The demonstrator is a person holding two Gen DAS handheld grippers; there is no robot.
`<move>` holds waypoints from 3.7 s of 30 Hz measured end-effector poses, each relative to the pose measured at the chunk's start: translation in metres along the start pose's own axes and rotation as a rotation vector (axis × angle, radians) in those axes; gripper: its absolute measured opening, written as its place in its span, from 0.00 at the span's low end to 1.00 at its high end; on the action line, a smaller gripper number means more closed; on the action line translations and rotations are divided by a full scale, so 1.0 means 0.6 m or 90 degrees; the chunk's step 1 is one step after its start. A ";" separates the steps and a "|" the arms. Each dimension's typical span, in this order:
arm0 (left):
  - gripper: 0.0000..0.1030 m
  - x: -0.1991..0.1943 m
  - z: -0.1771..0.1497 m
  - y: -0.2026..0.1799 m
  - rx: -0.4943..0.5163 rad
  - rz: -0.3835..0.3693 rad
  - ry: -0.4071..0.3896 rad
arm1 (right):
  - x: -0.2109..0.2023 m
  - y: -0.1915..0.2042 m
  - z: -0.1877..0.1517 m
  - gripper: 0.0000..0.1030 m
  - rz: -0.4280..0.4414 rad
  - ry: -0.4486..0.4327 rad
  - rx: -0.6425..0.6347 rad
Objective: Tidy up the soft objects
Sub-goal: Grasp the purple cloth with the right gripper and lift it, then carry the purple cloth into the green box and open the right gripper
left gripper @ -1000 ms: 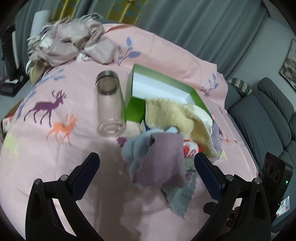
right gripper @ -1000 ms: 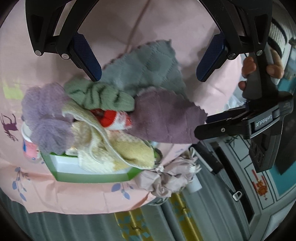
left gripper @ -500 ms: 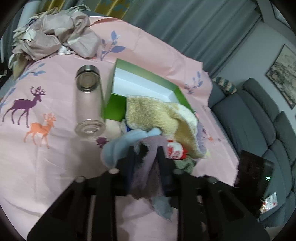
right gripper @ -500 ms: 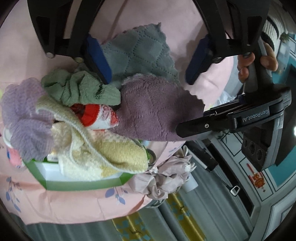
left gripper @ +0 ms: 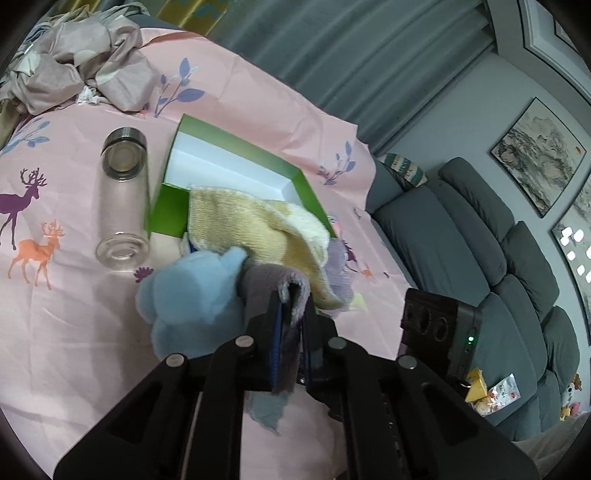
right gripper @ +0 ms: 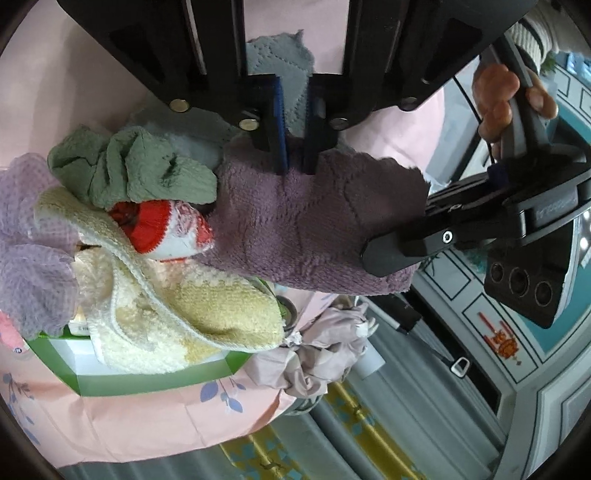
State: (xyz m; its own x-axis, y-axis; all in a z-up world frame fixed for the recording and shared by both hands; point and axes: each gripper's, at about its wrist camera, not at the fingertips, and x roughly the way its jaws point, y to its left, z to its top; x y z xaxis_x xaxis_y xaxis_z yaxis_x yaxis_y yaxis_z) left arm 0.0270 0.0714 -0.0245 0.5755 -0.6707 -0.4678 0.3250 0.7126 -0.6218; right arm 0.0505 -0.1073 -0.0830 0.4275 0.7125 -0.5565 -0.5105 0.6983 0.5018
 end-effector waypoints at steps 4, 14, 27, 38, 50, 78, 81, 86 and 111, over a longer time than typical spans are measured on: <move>0.05 -0.026 0.007 -0.036 0.029 -0.016 -0.021 | -0.027 0.012 0.007 0.06 0.017 -0.031 0.001; 0.05 -0.047 0.042 -0.084 0.065 -0.048 -0.040 | -0.123 0.062 0.051 0.06 0.072 -0.123 -0.038; 0.78 -0.046 0.003 -0.024 0.033 0.116 0.011 | -0.101 0.034 0.074 0.02 0.024 -0.020 -0.012; 0.56 0.051 -0.076 0.061 -0.065 0.112 0.135 | -0.029 -0.043 -0.024 0.50 -0.050 0.105 0.088; 0.01 0.016 -0.065 0.022 -0.058 0.022 0.086 | 0.012 -0.009 -0.027 0.05 -0.014 0.094 0.030; 0.02 0.059 0.230 -0.135 0.171 0.007 -0.009 | -0.115 0.065 0.245 0.05 0.002 -0.184 -0.116; 0.03 0.097 0.249 -0.122 0.172 0.037 0.001 | -0.093 0.039 0.266 0.05 -0.027 -0.174 -0.114; 0.07 0.164 0.270 -0.074 0.136 0.092 0.035 | -0.052 -0.008 0.282 0.05 -0.077 -0.142 -0.109; 0.99 0.068 0.147 0.008 0.076 0.289 0.031 | -0.151 -0.105 0.147 0.65 -0.158 -0.123 0.033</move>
State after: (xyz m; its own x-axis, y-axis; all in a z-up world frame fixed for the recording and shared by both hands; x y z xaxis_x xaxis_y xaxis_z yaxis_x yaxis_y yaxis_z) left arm 0.1185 0.0657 0.0088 0.6447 -0.2932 -0.7059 0.1340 0.9526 -0.2732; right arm 0.1098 -0.2099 -0.0055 0.6707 0.5163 -0.5325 -0.3363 0.8516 0.4021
